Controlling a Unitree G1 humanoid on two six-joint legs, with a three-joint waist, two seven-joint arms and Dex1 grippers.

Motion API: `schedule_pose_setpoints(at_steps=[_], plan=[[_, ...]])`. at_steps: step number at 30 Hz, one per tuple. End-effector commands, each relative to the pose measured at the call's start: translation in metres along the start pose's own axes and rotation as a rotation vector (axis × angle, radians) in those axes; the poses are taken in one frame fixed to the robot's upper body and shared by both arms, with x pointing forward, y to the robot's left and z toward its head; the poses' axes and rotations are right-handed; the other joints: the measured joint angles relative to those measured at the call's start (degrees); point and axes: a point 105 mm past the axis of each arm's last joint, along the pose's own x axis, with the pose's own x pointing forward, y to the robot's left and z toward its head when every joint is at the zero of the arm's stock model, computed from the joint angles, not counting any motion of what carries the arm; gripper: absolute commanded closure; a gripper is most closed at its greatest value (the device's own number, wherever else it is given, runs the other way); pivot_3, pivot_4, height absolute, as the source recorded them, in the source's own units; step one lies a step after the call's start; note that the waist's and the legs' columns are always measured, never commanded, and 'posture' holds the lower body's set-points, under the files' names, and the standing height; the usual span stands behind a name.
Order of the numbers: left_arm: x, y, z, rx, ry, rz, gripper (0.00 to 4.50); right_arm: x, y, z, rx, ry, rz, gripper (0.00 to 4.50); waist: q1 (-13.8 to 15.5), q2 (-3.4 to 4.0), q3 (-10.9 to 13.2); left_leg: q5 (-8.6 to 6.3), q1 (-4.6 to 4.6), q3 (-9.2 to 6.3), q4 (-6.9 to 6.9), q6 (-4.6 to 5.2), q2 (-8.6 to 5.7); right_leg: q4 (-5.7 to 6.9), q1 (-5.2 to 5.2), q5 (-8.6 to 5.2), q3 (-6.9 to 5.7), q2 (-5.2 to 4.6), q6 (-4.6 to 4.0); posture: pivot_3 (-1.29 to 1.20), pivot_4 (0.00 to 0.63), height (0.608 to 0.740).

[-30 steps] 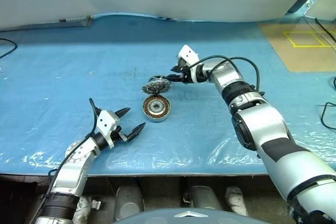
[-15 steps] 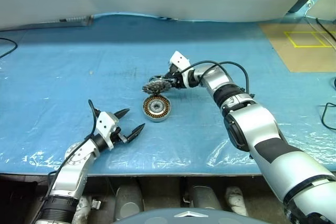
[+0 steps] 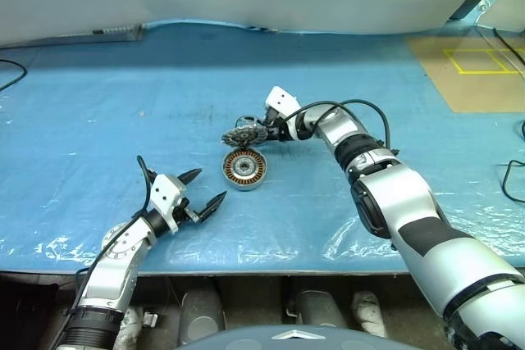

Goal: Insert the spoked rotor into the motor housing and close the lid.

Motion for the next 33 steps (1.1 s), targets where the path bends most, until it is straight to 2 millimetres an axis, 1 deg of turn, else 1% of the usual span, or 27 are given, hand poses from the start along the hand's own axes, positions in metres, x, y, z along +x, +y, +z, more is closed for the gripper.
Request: schedule_pose_setpoints(at_steps=[1, 12, 13, 14, 17, 18, 20, 23, 26, 33], plan=[[0.001, 0.001, 0.011, 0.028, -0.043, 0.004, 0.0, 0.001, 0.001, -0.004, -0.031, 0.011, -0.005, 2.2, 0.0, 0.0, 0.0, 0.0, 0.0, 0.0, 0.0, 0.0, 0.0, 0.0, 0.0, 0.0, 0.0, 0.0, 0.0, 0.0, 0.15, 0.74], [0.001, 0.0, 0.011, 0.026, -0.042, 0.01, 0.0, 0.01, 0.012, -0.005, -0.06, 0.021, 0.022, 2.2, -0.03, 0.0, 0.0, 0.0, 0.03, 0.02, 0.0, 0.0, 0.02, 0.02, 0.0, 0.0, 0.01, 0.0, 0.0, 0.0, 0.15, 0.74], [0.001, 0.0, 0.01, 0.026, -0.042, 0.01, 0.0, 0.01, 0.012, -0.005, -0.062, 0.023, 0.022, 2.58, -0.03, 0.0, 0.0, 0.0, 0.02, 0.02, 0.0, 0.0, 0.02, 0.01, 0.0, 0.0, 0.01, 0.0, 0.0, 0.0, 0.15, 0.74], [0.001, 0.0, 0.01, 0.025, -0.043, 0.01, 0.0, 0.01, 0.012, -0.005, -0.064, 0.026, 0.021, 2.74, -0.02, 0.0, 0.0, 0.0, 0.02, 0.02, 0.0, 0.0, 0.01, 0.01, 0.0, 0.0, 0.01, 0.0, 0.0, 0.0, 0.15, 0.74], [0.002, -0.001, 0.01, 0.023, -0.044, 0.01, 0.0, 0.01, 0.012, -0.008, -0.07, 0.038, 0.018, 3.54, -0.03, 0.0, -0.01, 0.0, 0.07, 0.02, 0.0, 0.0, 0.02, 0.02, 0.04, 0.0, 0.01, 0.0, 0.0, 0.0, 0.15, 0.74], [0.002, -0.001, 0.01, 0.022, -0.044, 0.01, 0.0, 0.01, 0.011, -0.009, -0.073, 0.043, 0.015, 3.54, -0.04, 0.01, -0.01, -0.01, 0.1, 0.02, 0.0, 0.0, 0.02, 0.02, 0.06, 0.0, 0.01, 0.0, -0.01, 0.0, 0.15, 0.74], [0.002, -0.001, 0.01, 0.021, -0.045, 0.01, 0.0, 0.008, 0.01, -0.012, -0.077, 0.051, 0.009, 3.7, -0.06, 0.01, -0.02, -0.01, 0.15, 0.04, 0.01, 0.0, 0.02, 0.07, 0.08, 0.02, 0.03, 0.0, -0.03, 0.0, 0.15, 0.74], [0.003, -0.001, 0.01, 0.021, -0.046, 0.009, 0.0, 0.006, 0.008, -0.014, -0.079, 0.056, 0.005, 4.45, -0.06, 0.01, -0.03, -0.01, 0.3, 0.06, 0.01, -0.01, 0.05, 0.09, 0.21, 0.03, 0.02, 0.0, -0.06, 0.0, 0.15, 0.74], [0.005, -0.001, 0.01, 0.021, -0.047, 0.007, 0.0, 0.004, 0.005, -0.018, -0.085, 0.068, -0.006, 4.48, -0.18, 0.02, -0.03, -0.02, 0.66, 0.09, 0.01, -0.01, 0.06, 0.07, 0.51, 0.03, 0.04, 0.0, -0.06, 0.0, 0.15, 0.74], [0.006, -0.001, 0.01, 0.021, -0.047, 0.003, 0.0, -0.004, -0.003, -0.031, -0.115, 0.108, -0.037, 4.48, -0.08, 0.03, -0.03, -0.02, 0.68, 0.11, 0.0, -0.01, 0.05, 0.07, 0.52, 0.04, 0.07, 0.0, -0.07, 0.0, 0.15, 0.74]])
